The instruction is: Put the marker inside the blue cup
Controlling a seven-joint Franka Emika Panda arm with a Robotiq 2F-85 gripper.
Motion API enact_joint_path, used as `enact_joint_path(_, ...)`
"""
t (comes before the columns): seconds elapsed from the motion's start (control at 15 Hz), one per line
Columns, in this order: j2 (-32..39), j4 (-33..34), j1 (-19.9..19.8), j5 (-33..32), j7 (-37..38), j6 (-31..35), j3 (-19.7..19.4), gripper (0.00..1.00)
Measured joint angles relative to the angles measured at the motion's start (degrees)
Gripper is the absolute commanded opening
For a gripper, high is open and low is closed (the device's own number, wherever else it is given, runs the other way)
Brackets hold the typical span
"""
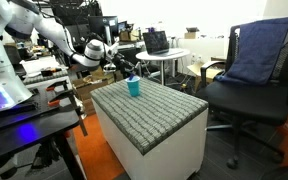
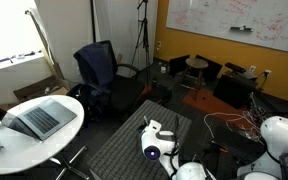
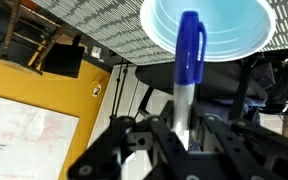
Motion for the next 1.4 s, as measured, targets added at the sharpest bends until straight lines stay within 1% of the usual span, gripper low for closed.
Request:
enact_joint_path(0.53, 0.69, 1.38, -0.71, 0.82, 0.00, 0.03, 2.67, 0.05)
enact_joint_path(0.6, 0.86, 1.60, -0.87, 0.87, 0.00, 0.03, 2.83, 0.37)
enact_joint_path(0.67, 1.06, 1.83, -1.04, 0.94, 0.00, 0.04, 2.96, 0.46)
enact_joint_path(0.8, 1.31, 2.26, -1.57, 1.19, 0.00, 0.22, 3.31, 0.58)
enact_joint_path(1.13, 1.65, 2.98, -2.97, 1.73, 0.00, 1.53, 4.03, 0.97)
enact_joint_path(1.2, 1.73, 3.10, -3.14, 1.79, 0.00, 1.60, 4.06, 1.00)
enact_joint_path(1.4, 1.81, 3.33, -3.37, 1.81, 0.00, 1.64, 4.10, 1.00)
